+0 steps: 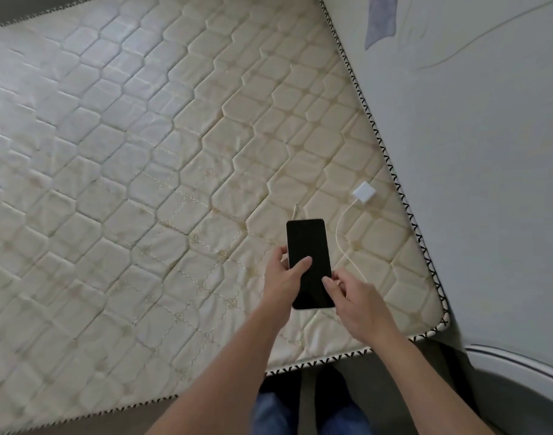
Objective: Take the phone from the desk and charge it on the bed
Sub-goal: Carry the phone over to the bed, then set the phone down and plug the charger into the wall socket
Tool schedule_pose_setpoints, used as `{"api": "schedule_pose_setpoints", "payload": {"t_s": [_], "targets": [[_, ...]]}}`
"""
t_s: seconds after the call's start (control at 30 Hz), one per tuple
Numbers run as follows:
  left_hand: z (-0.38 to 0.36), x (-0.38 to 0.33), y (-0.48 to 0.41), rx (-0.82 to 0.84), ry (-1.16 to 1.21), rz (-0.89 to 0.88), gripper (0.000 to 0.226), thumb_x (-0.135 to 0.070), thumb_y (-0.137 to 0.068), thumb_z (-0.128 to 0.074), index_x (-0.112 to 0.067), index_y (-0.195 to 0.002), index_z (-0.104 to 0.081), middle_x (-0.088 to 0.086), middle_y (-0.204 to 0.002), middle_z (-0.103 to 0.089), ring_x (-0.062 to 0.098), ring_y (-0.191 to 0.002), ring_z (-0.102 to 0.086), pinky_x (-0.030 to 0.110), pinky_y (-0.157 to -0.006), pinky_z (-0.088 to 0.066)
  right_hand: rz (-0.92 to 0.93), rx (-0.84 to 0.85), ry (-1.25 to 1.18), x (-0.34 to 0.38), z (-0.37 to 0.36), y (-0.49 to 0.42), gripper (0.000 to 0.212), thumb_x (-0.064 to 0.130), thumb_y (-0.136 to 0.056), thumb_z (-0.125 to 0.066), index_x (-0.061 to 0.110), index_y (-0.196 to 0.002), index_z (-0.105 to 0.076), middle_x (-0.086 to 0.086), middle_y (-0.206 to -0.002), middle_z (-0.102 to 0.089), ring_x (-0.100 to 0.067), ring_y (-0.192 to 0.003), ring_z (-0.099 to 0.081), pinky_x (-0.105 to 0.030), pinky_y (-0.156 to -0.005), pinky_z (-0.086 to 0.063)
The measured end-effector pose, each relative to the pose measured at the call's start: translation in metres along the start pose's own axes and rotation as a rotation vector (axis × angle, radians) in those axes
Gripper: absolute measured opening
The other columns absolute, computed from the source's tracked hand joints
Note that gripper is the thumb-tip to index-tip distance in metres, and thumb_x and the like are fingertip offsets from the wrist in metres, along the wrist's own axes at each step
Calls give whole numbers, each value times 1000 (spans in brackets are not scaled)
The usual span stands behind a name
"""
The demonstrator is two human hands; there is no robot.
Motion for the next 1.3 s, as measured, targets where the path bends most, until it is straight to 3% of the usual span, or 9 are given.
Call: {"api": "schedule_pose_setpoints", "payload": {"t_s": [0.33, 0.43, 0.53, 0.63, 0.8, 0.93, 1.03, 1.17, 1.3], "targets": [[-35, 102, -167, 12, -65, 126, 30, -15, -90, -69, -21, -116, -55, 9, -106, -74, 28, -93, -74, 53, -82, -61, -139, 2, 149, -127, -74, -111, 40, 50, -100, -28, 21, -81, -48, 0, -76, -61, -26, -75, -59, -45, -70, -50], [-40, 124, -209, -8, -56, 144, 25, -11, -92, -67, -16, -113, -55, 11, -105, -73, 27, -91, -73, 44, -74, -63, -151, -29, 146, -159, -94, -137, 41, 45, -102, -25, 18, -92, -54, -5, -91, -64, -29, -87, -60, -44, -76, -49], [-40, 135, -241, -33, -146, 85, 21, -11, -90, -68, -18, -105, -56, 9, -103, -73, 26, -94, -72, 48, -84, -60, -157, -43, 140, -182, -108, -152, 43, 43, -102, -26, 19, -117, -58, -5, -111, -61, -27, -103, -56, -42, -86, -47], [-39, 138, -256, -64, -250, -1, 22, -15, -87, -71, -22, -103, -57, 4, -97, -75, 23, -92, -72, 50, -88, -58, -83, -109, 273, -189, -110, -155, 46, 47, -99, -25, 19, -116, -57, -6, -106, -57, -27, -100, -55, -41, -86, -48], [-35, 117, -247, -147, -494, -202, 21, -28, -84, -74, -32, -100, -60, -17, -91, -67, 6, -90, -67, 25, -77, -56, -31, -177, 562, -199, -118, -140, 53, 43, -95, -36, 15, -139, -47, -17, -138, -50, -34, -124, -50, -48, -101, -45], [-33, 100, -233, -137, -647, -294, 31, -29, -87, -72, -32, -116, -62, -25, -85, -57, 2, -88, -62, 12, -69, -44, -48, -88, 652, -215, -129, -129, 65, 48, -93, -37, 17, -150, -33, -13, -157, -33, -34, -141, -35, -56, -107, -37], [-25, 94, -227, -126, -723, -292, 51, -36, -89, -70, -30, -137, -54, -14, -92, -60, 10, -96, -61, 22, -84, -49, -62, -50, 657, -216, -132, -125, 69, 49, -92, -39, 19, -153, -27, -12, -160, -26, -33, -145, -28, -55, -111, -35], [-5, 72, -230, -99, -801, -416, 55, -36, -89, -70, -25, -140, -53, -4, -130, -59, 11, -109, -61, 32, -97, -51, -42, -29, 647, -195, -124, -115, 66, 45, -91, -33, 21, -152, -29, -11, -153, -40, -30, -141, -37, -47, -110, -39], [23, 35, -247, -121, -973, -609, 49, -31, -92, -66, -21, -138, -56, -2, -144, -52, 22, -128, -52, 42, -106, -46, 107, -31, 617, -150, -106, -115, 51, 29, -89, -46, 19, -139, -49, 1, -123, -62, -18, -111, -60, -34, -85, -57]]}}
Point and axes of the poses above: each hand's wrist, its own y-axis away from the middle knuckle, its own z-axis out of the back of the hand, x = y × z, the point moved 10 cm from there along -y, towards the middle knuckle
